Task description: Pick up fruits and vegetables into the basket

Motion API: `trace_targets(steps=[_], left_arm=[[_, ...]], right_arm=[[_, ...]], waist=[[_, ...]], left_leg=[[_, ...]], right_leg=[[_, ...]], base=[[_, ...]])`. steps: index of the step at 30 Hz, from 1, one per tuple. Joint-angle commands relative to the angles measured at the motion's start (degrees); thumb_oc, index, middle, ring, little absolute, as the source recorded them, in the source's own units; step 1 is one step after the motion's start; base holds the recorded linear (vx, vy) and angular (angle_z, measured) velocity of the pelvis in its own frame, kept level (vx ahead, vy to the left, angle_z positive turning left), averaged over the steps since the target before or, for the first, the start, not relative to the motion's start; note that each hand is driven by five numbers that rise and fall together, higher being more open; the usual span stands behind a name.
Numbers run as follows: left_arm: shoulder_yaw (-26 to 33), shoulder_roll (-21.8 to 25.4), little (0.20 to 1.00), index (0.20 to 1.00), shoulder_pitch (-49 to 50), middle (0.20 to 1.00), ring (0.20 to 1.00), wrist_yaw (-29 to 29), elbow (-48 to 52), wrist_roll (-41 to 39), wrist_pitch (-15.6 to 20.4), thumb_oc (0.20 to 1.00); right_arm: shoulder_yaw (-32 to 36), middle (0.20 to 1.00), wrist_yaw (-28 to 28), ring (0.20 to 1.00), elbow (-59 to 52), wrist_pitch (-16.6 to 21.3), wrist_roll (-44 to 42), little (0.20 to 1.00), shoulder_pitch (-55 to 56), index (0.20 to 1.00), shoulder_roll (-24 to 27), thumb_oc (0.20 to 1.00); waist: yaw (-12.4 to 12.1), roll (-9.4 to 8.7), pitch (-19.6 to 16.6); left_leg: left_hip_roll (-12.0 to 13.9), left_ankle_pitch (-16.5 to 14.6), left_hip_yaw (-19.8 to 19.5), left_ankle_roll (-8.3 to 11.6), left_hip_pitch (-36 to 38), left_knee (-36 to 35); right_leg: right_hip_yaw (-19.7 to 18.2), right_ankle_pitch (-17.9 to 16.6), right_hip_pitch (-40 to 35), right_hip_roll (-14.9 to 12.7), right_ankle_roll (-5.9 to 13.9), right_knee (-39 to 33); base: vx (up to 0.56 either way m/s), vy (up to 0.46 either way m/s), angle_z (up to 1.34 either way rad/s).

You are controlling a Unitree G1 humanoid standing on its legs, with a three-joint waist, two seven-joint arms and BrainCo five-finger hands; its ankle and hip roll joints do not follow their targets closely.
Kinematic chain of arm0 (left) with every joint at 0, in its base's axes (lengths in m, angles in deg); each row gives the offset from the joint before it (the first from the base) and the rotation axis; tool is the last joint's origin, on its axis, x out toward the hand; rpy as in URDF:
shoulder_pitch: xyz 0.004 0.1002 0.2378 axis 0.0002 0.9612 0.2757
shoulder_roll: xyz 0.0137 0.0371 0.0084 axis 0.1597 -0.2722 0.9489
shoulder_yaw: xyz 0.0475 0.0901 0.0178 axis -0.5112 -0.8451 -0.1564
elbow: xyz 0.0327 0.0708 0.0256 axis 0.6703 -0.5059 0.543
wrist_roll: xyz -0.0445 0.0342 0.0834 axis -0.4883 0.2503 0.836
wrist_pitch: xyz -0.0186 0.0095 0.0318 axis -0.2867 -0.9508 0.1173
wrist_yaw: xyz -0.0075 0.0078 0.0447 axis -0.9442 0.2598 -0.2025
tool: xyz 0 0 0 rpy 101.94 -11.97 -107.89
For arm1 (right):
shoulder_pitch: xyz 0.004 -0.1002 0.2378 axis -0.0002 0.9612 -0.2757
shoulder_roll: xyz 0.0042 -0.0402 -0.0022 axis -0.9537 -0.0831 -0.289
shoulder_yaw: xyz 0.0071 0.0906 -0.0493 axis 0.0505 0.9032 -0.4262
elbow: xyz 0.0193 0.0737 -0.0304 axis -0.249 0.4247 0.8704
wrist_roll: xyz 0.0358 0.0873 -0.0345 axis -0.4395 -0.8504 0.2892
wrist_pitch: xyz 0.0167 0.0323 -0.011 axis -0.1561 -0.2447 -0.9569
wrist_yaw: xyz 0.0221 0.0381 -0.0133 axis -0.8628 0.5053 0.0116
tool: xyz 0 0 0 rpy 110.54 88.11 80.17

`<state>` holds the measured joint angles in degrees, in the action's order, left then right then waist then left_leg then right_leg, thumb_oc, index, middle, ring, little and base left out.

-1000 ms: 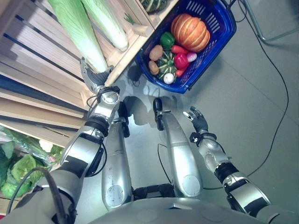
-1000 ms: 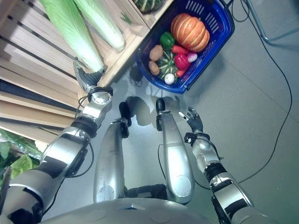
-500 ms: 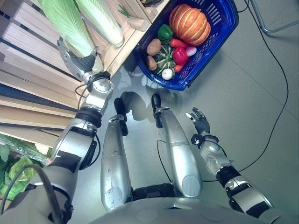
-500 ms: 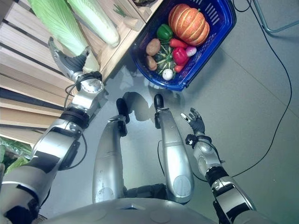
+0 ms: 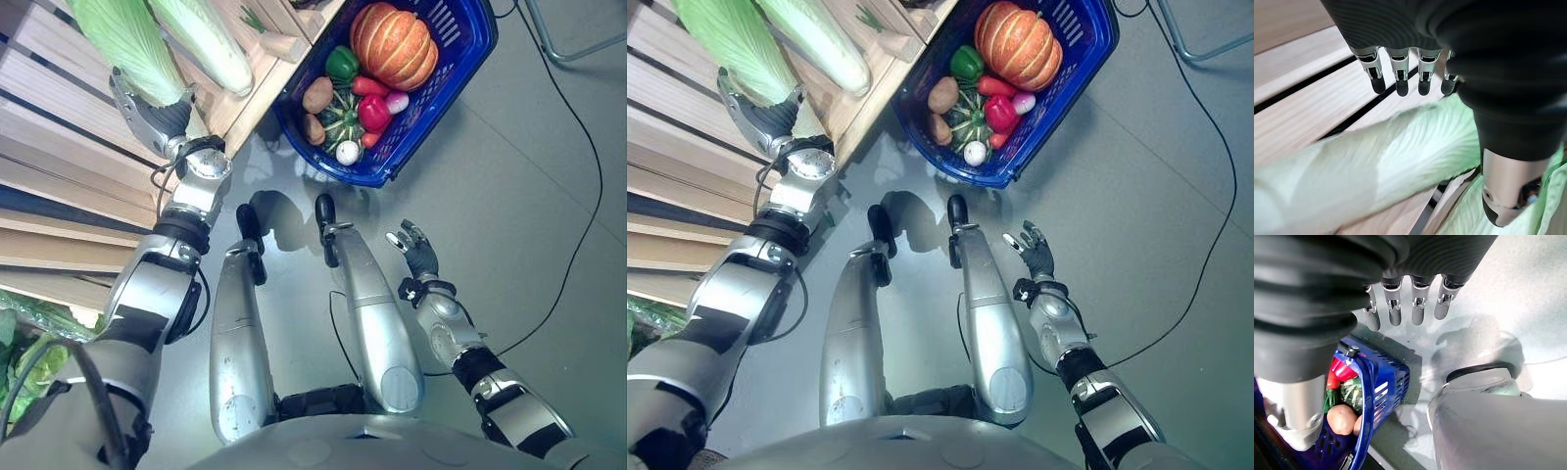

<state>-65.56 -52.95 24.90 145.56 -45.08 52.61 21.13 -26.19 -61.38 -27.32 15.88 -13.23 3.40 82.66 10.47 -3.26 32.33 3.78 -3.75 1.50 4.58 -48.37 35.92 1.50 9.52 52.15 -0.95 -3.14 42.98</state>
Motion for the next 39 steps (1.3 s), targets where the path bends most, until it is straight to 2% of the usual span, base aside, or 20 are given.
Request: trace_targets(steps=[1,2,5,11,15,16,17,18,19,20,39], left_arm=[[-0.5,-1.2,1.000,1.000,-0.6,1.000,1.000,-1.1,-2.7,-4.1,0.3,1.000],[-0.5,-2.0,1.000,1.000,-0.5,1.000,1.000,-3.5,-3.1,-6.4,-0.6,1.000],[-1.0,-3.6,1.000,1.000,-0.8,1.000,1.000,-4.9,-3.1,-10.1,-2.6,1.000],[-1.4,-5.2,1.000,1.000,-1.0,1.000,1.000,-2.4,-3.2,-14.2,-4.9,1.000],[-1.4,-5.2,1.000,1.000,-1.4,1.000,1.000,-0.9,-3.0,-13.7,-5.0,1.000],[-1.6,-5.1,0.699,0.699,-1.6,0.699,0.699,-0.2,-2.7,-13.8,-5.4,0.699],[-1.7,-4.9,0.564,0.564,-1.8,0.564,0.564,-0.1,-2.5,-13.5,-5.8,0.564],[-1.8,-4.9,0.536,0.536,-1.9,0.536,0.536,0.0,-2.5,-13.4,-6.0,0.536],[-1.8,-4.8,0.398,0.398,-1.9,0.398,0.398,0.3,-2.3,-13.2,-6.3,0.398],[-1.8,-4.6,0.200,0.200,-2.0,0.200,0.200,0.3,-2.4,-13.0,-6.6,0.200],[-1.5,-2.6,0.200,0.200,-3.2,0.200,0.200,1.1,-6.1,-7.1,-9.3,0.200]], right_arm=[[-1.0,1.000,1.4,1.000,-4.9,1.3,0.0,1.000,3.6,1.000,0.7,1.000],[-1.1,1.000,1.8,1.000,-5.2,1.5,0.1,1.000,3.5,1.000,0.4,1.000],[-1.1,1.000,2.9,1.000,-6.0,1.1,0.0,1.000,2.4,1.000,0.0,1.000],[-1.3,1.000,3.6,1.000,-6.9,0.7,-0.3,1.000,1.5,1.000,-0.5,1.000],[-1.2,1.000,3.5,1.000,-6.7,1.2,-0.8,1.000,1.2,1.000,-0.6,1.000],[-1.2,1.000,3.6,1.000,-6.7,1.5,-0.8,1.000,1.3,1.000,-0.6,1.000],[-1.2,1.000,3.7,1.000,-6.9,1.6,-0.9,1.000,1.2,1.000,-0.6,1.000],[-1.2,1.000,3.8,1.000,-7.1,1.7,-0.9,1.000,1.2,1.000,-0.6,1.000],[-1.2,1.000,4.0,1.000,-7.5,1.8,-1.0,1.000,1.3,1.000,-0.6,1.000],[-1.2,1.000,3.9,1.000,-7.5,2.0,-1.0,1.000,1.3,1.000,-0.6,1.000],[-2.0,1.000,2.9,1.000,-7.1,4.0,-1.1,1.000,2.2,1.000,-1.0,1.000]], waist=[[0.6,-1.03,-2.5],[0.8,-1.05,-2.5],[0.9,-1.08,-2.5],[1.3,-1.09,-2.5],[1.3,-1.04,-2.5],[1.3,-0.98,-2.5],[1.3,-0.94,-2.5],[1.3,-0.94,-2.5],[1.4,-0.94,-2.5],[1.4,-0.91,-2.5],[1.6,-0.73,-2.5]], left_leg=[[-2.9,-4.0,4.7,-4.41,-2.4,3.6],[-2.8,-4.0,4.9,-4.62,-3.2,3.7],[-2.9,-3.6,4.9,-4.66,-4.4,3.5],[-2.8,-3.4,5.0,-4.54,-6.6,4.0],[-2.8,-3.0,4.9,-4.41,-7.1,3.7],[-2.9,-2.9,4.9,-4.41,-7.3,3.5],[-2.9,-2.8,4.8,-4.45,-7.3,3.3],[-2.9,-2.7,4.8,-4.42,-7.3,3.2],[-2.9,-2.6,4.9,-4.34,-7.3,3.0],[-2.9,-2.6,5.0,-4.36,-7.3,2.9],[-2.3,-2.7,5.8,-4.08,-5.0,1.7]], right_leg=[[-0.6,-2.5,-1.5,1.4,3.56,-2.7],[-0.6,-2.5,-0.4,1.5,3.60,-2.3],[-0.5,-2.9,1.0,1.8,3.68,-2.2],[-0.5,-3.1,3.3,2.0,3.87,-1.4],[-0.4,-3.4,3.7,2.1,3.89,-1.8],[-0.4,-3.5,3.8,2.1,3.92,-2.1],[-0.3,-3.6,3.9,2.1,3.96,-2.2],[-0.3,-3.7,4.0,2.2,3.97,-2.3],[-0.3,-3.8,3.9,2.2,3.98,-2.6],[-0.2,-3.8,3.9,2.2,3.99,-2.7],[0.1,-3.3,1.8,1.7,3.90,-3.7]], base=[[-0.01,-0.016,-0.04],[-0.01,-0.022,-0.06],[-0.01,-0.030,-0.07],[0.00,-0.031,-0.03],[0.00,-0.048,-0.02],[-0.01,-0.053,-0.01],[-0.01,-0.043,0.00],[-0.01,-0.036,0.00],[0.00,0.000,0.00],[0.00,0.000,0.00],[0.00,0.000,0.00]])
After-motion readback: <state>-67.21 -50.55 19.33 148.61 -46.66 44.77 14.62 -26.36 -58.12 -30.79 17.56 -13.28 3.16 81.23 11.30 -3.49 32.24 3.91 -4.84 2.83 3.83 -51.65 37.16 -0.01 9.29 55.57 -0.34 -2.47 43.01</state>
